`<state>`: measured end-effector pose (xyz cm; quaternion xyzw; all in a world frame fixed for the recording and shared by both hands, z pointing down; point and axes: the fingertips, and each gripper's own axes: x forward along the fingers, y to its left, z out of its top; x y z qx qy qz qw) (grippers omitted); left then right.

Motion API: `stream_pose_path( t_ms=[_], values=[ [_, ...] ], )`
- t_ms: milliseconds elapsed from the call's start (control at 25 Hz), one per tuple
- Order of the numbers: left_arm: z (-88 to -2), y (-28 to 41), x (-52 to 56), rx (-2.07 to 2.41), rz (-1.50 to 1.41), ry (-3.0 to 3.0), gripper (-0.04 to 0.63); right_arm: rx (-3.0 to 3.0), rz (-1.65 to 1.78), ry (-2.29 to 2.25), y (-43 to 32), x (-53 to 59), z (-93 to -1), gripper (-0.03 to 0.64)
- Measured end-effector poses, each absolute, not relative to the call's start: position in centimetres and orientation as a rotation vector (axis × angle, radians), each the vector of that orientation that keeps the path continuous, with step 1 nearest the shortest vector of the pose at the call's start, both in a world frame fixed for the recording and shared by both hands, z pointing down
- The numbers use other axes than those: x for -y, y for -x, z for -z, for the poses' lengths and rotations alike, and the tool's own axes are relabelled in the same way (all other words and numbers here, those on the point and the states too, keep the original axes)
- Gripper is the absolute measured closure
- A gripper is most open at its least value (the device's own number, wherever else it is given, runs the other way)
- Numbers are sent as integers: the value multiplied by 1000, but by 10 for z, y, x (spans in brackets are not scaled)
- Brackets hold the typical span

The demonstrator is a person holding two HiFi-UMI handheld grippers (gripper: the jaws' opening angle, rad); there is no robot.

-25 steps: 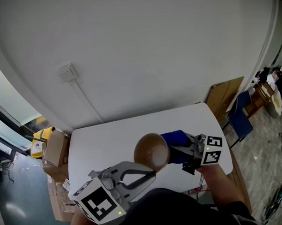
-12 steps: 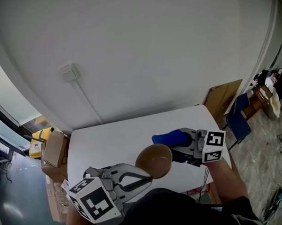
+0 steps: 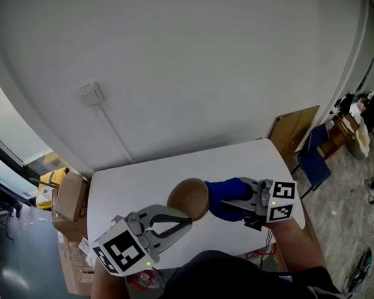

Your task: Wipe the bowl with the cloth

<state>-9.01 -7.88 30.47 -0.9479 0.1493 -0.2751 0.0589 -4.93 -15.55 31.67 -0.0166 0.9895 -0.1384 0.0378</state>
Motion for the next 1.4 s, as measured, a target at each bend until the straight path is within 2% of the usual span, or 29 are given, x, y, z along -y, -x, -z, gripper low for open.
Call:
stream_pose_path(
  t_ms=[320,600,800,1040,1400],
  values=[
    [-305,93,95,-567,796,2892,580,-3035,409,-137,62,118,-307,536],
    [-316,92,101,-600,865,2891,580,-2996,544,-277,96,83,-329,536],
    [-322,98,101,-644,867,2897,578,-2917,680,-85,80,122,-340,537],
    [-336,96,109,-623,879,2921,580,-2753,781,341,21,197,-344,535],
    [-383,103,147,-745,1038,2873,580,-2695,887,550,-23,224,-376,537]
  ],
)
